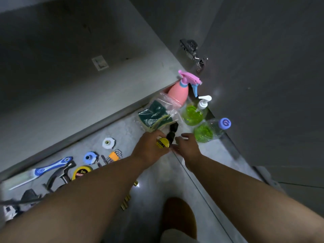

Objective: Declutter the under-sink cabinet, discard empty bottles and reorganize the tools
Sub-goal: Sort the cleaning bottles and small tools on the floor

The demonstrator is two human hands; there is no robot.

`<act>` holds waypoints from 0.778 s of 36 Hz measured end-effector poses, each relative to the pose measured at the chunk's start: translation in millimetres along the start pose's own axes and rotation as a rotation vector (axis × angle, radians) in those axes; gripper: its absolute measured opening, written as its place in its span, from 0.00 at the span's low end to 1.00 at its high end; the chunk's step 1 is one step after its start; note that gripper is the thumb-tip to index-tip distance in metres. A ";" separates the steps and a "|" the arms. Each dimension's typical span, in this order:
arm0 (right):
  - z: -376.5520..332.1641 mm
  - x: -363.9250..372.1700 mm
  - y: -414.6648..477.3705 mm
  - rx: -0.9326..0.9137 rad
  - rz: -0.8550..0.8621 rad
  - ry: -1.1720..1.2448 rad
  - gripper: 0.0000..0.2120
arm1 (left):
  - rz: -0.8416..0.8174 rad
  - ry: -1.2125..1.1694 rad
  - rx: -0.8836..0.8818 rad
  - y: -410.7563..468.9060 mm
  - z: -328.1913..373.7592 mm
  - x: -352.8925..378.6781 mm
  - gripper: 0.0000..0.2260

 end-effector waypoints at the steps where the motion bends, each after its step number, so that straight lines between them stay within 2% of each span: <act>1: 1.1 2.9 -4.0 0.009 -0.032 0.036 0.16 | 0.005 -0.012 -0.007 -0.9 -3.8 0.5 0.19; 5: 7.7 20.4 -26.6 0.103 -0.335 0.018 0.11 | -0.011 -0.055 0.004 -3.6 -10.0 3.1 0.20; 6: 9.3 20.1 -29.6 0.099 -0.364 -0.013 0.09 | -0.024 -0.066 0.016 -4.4 -10.2 4.4 0.20; 11: 7.6 -3.7 -23.7 0.038 -0.197 -0.043 0.06 | -0.100 -0.126 -0.005 -6.2 -16.4 10.9 0.20; 15: 1.3 -33.0 -10.7 -0.033 0.038 -0.143 0.05 | -0.051 -0.085 -0.014 -8.8 -27.1 0.3 0.11; 19: 1.7 -46.5 -2.8 -0.023 0.182 -0.121 0.01 | 0.024 0.069 0.039 -16.0 -45.1 -20.3 0.06; 21: 6.2 -44.0 0.6 0.012 0.199 -0.025 0.04 | 0.058 0.218 0.069 -19.4 -55.8 -31.1 0.05; 23: 12.3 -39.8 4.2 0.038 0.199 0.029 0.08 | 0.096 0.398 0.044 -22.6 -70.2 -42.7 0.09; 25: 20.8 -35.9 9.2 0.049 0.186 0.039 0.14 | 0.157 0.547 -0.011 -26.6 -83.6 -56.3 0.18; 28: 28.7 -33.2 11.4 0.021 0.205 -0.063 0.23 | 0.164 0.651 -0.130 -32.9 -105.6 -69.3 0.30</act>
Point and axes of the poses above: each hand's wrist, its own y-axis towards the middle knuckle, its own x-axis out of the palm, z = x × y, the point moved 7 cm from there along y, towards the middle knuckle, and after that the axes turned 11 degrees about y, right-handed, at the moved point
